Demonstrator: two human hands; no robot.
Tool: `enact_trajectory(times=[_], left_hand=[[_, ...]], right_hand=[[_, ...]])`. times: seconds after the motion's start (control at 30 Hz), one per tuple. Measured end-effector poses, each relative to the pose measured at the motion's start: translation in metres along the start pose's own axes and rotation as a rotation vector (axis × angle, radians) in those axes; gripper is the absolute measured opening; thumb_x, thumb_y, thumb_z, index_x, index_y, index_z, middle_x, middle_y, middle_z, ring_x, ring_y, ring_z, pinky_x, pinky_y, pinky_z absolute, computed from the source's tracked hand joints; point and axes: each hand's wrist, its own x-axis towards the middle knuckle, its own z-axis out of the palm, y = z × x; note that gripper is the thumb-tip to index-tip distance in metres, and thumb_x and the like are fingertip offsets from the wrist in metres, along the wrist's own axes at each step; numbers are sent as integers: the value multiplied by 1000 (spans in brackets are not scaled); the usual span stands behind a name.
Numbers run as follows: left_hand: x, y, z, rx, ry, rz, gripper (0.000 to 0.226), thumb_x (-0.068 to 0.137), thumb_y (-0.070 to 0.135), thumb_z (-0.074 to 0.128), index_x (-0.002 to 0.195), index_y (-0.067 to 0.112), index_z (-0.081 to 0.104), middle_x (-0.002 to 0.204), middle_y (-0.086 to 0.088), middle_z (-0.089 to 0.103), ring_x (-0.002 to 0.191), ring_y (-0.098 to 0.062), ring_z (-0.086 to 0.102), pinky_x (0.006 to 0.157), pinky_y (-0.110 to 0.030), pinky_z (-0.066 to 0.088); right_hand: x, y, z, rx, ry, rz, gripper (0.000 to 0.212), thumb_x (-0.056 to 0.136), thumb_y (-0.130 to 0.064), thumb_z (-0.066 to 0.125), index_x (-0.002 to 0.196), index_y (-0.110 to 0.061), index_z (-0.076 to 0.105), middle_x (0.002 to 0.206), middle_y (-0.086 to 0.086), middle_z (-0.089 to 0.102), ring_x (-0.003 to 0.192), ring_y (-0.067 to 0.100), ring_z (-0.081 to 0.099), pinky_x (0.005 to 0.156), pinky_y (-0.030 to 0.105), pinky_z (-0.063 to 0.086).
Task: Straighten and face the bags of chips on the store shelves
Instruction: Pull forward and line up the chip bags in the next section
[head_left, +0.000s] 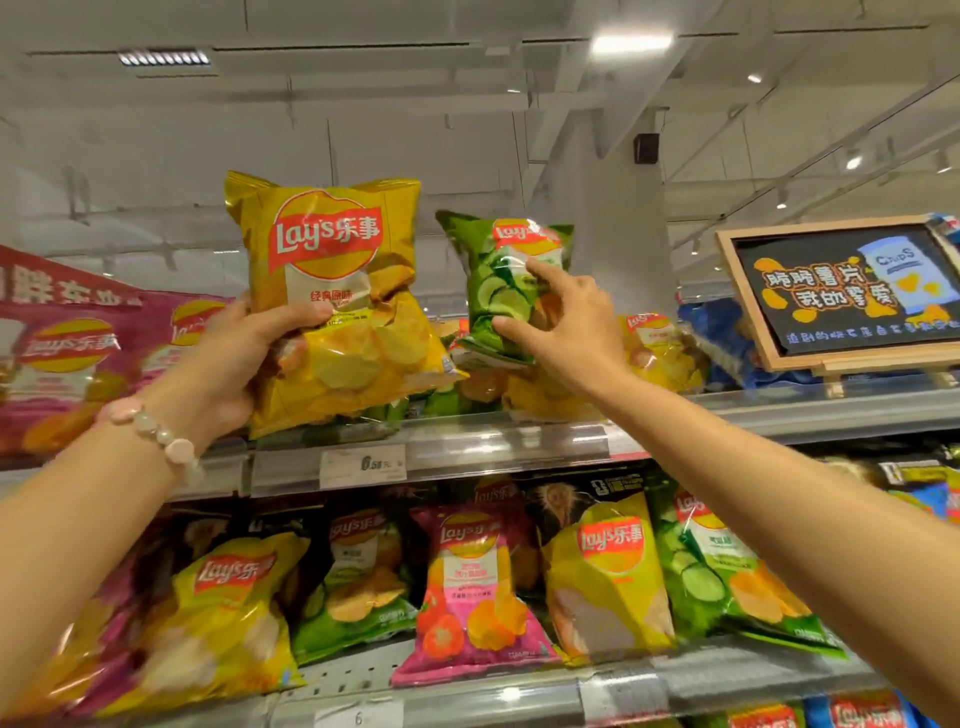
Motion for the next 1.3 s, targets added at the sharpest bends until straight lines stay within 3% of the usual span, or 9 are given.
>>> enact_trajectory(times=[0.1, 0.23, 0.37, 0.57, 0.77, 0.9, 1.1, 1.17, 1.3], left_hand=[[-6, 2, -18, -21, 16, 25, 49, 68, 23, 73, 116, 24, 63, 87, 3, 75, 75, -14, 72, 53, -29, 58], [-13, 6, -37, -11, 19, 46, 39, 77, 19, 68, 115, 23, 63, 83, 5, 75, 69, -11, 72, 52, -29, 58], [-15, 7, -48, 10, 25, 50, 59, 64, 25, 71, 122, 22, 61, 96, 1, 73, 75, -14, 71, 57, -31, 59], [-13, 4, -57, 29, -31, 24, 63, 61, 24, 79, 121, 25, 61, 106, -4, 73, 95, -24, 68, 70, -39, 59], [-7, -2, -49, -20, -78, 19, 69, 56, 20, 82, 122, 21, 61, 98, -1, 74, 75, -15, 73, 55, -30, 58], [-2, -9, -46, -42, -107, 6, 71, 57, 20, 81, 125, 21, 60, 98, -1, 74, 78, -17, 73, 56, -31, 58], [2, -19, -39, -57, -165, 1, 66, 58, 21, 81, 121, 22, 62, 100, -3, 74, 81, -19, 73, 59, -33, 58], [6, -22, -37, -59, -177, -3, 58, 59, 23, 78, 116, 25, 64, 104, -3, 74, 82, -20, 72, 61, -34, 59], [14, -28, -32, -78, -202, -14, 38, 62, 21, 79, 99, 24, 72, 108, -11, 64, 95, -30, 48, 72, -40, 57]], right_hand=[[-6, -20, 33, -38, -31, -33, 71, 74, -61, 68, 137, -37, 44, 122, 6, 51, 114, 25, 46, 95, 40, 42], [-13, -37, 70, -66, -79, -14, 72, 75, -61, 66, 138, -34, 42, 128, 6, 49, 118, 25, 43, 96, 41, 40], [-21, -39, 93, -138, -128, 35, 72, 78, -59, 65, 140, -33, 40, 133, 7, 47, 122, 27, 40, 98, 40, 35], [-33, -35, 103, -203, -208, 48, 74, 79, -58, 63, 142, -30, 36, 135, 10, 41, 124, 29, 40, 101, 42, 37], [-27, -33, 92, -225, -359, 62, 58, 94, -58, 36, 147, -32, 31, 146, 15, 33, 131, 37, 35, 104, 46, 36], [-19, -26, 94, -278, -457, 113, 61, 95, -57, 34, 150, -39, 15, 155, 19, 19, 139, 40, 25, 110, 51, 28], [-11, -20, 97, -271, -581, 148, 64, 95, -60, 27, 150, -41, 0, 154, 20, 23, 137, 40, 30, 109, 53, 31], [-11, -16, 89, -175, -512, 98, 70, 93, -62, 31, 151, -37, 2, 153, 17, 26, 139, 37, 30, 109, 53, 32], [1, 17, 51, -237, -19, 147, 87, 83, -66, 51, 150, -24, 16, 151, 10, 31, 137, 29, 33, 107, 49, 34]])
